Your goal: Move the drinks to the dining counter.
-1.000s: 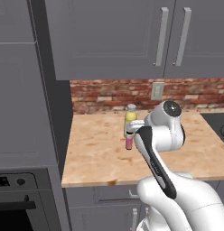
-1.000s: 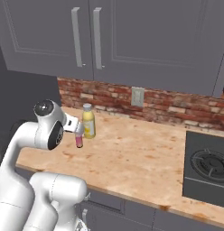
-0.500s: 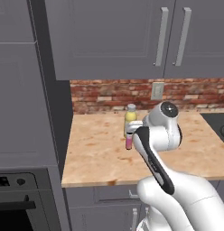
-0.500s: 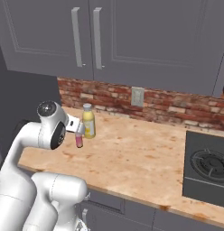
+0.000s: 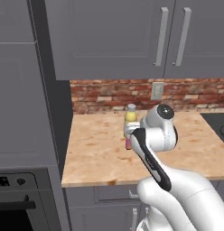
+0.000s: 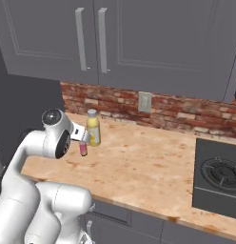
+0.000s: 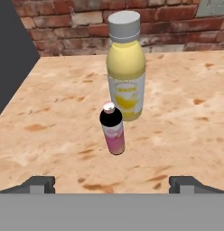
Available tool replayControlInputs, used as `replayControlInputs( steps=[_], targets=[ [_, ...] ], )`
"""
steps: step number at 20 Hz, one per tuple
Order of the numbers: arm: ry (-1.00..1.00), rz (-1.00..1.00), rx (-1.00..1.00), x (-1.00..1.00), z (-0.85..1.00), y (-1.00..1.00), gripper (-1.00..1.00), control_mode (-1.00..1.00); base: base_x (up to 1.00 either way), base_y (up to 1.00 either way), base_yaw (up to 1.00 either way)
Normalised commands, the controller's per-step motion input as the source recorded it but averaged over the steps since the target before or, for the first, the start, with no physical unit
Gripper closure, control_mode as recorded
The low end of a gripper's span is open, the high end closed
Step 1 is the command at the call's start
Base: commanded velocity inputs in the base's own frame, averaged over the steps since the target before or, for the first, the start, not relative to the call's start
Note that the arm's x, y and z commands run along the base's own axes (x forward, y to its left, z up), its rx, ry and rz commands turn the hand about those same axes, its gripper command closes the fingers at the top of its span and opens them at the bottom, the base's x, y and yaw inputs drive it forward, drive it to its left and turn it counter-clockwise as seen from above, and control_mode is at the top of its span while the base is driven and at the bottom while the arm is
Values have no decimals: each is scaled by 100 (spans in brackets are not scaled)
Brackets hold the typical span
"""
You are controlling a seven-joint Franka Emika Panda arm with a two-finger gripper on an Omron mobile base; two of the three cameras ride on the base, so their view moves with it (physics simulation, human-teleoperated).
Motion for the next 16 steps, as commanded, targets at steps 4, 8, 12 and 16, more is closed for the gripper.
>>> replayControlInputs(
  steps=[4,8,12,16],
  targets=[
    [0,0,0,19,-19,5,-100,-100,0,0,0],
    [0,0,0,23,-10,4,-100,-100,0,0,0],
    [0,0,0,29,-1,5,-100,-100,0,0,0],
    [0,0,0,28,0,0,-100,-100,0,0,0]
  ],
)
